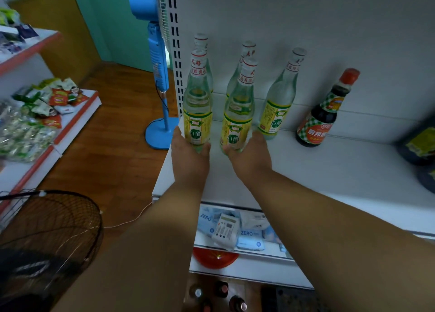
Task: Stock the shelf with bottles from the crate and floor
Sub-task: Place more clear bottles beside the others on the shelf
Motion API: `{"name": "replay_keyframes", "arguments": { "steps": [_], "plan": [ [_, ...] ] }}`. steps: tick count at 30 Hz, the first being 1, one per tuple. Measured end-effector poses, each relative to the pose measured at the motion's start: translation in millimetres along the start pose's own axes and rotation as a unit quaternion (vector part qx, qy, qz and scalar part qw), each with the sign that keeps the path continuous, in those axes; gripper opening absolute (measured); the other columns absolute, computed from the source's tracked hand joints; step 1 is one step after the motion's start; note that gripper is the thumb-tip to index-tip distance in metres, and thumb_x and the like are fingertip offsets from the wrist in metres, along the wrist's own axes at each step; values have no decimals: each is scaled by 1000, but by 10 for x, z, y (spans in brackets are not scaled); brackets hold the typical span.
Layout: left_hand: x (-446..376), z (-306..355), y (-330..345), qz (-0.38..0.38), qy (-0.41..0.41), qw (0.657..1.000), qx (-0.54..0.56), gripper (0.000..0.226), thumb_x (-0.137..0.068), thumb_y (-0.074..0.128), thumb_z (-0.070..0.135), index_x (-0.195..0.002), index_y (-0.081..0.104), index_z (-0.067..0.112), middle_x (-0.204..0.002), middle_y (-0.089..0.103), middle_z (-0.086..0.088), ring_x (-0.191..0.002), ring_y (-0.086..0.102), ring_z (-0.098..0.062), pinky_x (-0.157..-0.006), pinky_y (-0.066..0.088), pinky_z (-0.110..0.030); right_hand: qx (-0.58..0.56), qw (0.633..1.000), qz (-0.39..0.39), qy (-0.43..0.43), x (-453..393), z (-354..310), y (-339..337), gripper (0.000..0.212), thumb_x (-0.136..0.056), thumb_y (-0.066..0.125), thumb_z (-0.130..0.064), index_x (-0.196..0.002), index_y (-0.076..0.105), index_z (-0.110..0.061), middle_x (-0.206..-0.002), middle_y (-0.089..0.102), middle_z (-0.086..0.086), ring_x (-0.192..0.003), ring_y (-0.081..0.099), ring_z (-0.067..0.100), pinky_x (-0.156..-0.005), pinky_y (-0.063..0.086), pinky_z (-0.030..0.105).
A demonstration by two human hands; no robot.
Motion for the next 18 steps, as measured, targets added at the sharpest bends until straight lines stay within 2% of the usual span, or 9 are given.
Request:
{"name": "replay_keyframes", "arguments": {
  "steps": [3, 5, 9, 12, 14, 18],
  "plan": [
    [275, -18, -133, 4, 10, 999, -36, 80, -85, 73, 22, -151, 28, 9, -152, 39, -8, -141, 36, -22, -115, 32, -37, 14, 1000, -28, -3, 205, 59, -53, 87, -82, 73, -45, -147, 30, -6, -145, 42, 14, -133, 44, 31, -106, 39, 38],
    [512, -48, -189, -7, 5, 998, -61, 77, -87, 70, 22, -151, 29, 10, -152, 38, -7, -140, 36, -22, -115, 32, -33, 14, 999, -44, -11, 352, 78, -93, 86, -85, 70, -45, -149, 28, -7, -148, 40, 13, -135, 43, 29, -107, 38, 37],
    [937, 18, -344, -13, 39, 996, -81, 69, -89, 66, 22, -148, 33, 9, -148, 42, -9, -137, 41, -24, -109, 34, -33, 45, 995, -70, -48, 643, 70, -196, 77, -88, 66, -47, -146, 33, -9, -143, 45, 12, -131, 46, 28, -103, 39, 34],
    [1245, 116, -479, -13, 67, 991, -119, 63, -89, 65, 23, -145, 38, 11, -143, 47, -7, -131, 46, -23, -106, 43, -41, 73, 990, -72, -95, 909, 40, -279, 71, -89, 65, -45, -144, 37, -9, -139, 49, 12, -127, 49, 29, -99, 41, 34],
    [1482, 174, -566, -13, 83, 987, -133, 62, -88, 65, 23, -144, 40, 14, -141, 49, -5, -129, 48, -23, -105, 44, -43, 78, 987, -68, -124, 1097, 33, -341, 69, -89, 65, -44, -143, 40, -9, -138, 50, 12, -126, 50, 29, -100, 42, 36],
    [2038, 211, -777, 3, 95, 986, -139, 57, -88, 65, 19, -141, 43, 12, -136, 52, -6, -126, 48, -21, -105, 40, -33, 79, 980, -81, -167, 1520, 116, -447, 63, -91, 64, -40, -141, 43, -9, -138, 50, 12, -125, 50, 28, -104, 42, 37]
  ]
}}
Point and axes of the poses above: each hand's wrist, its own x-axis away from the middle knuckle, its own y-axis out of the palm, z = x × y, the point moved 9 cm from there along -x, towards the middle knuckle
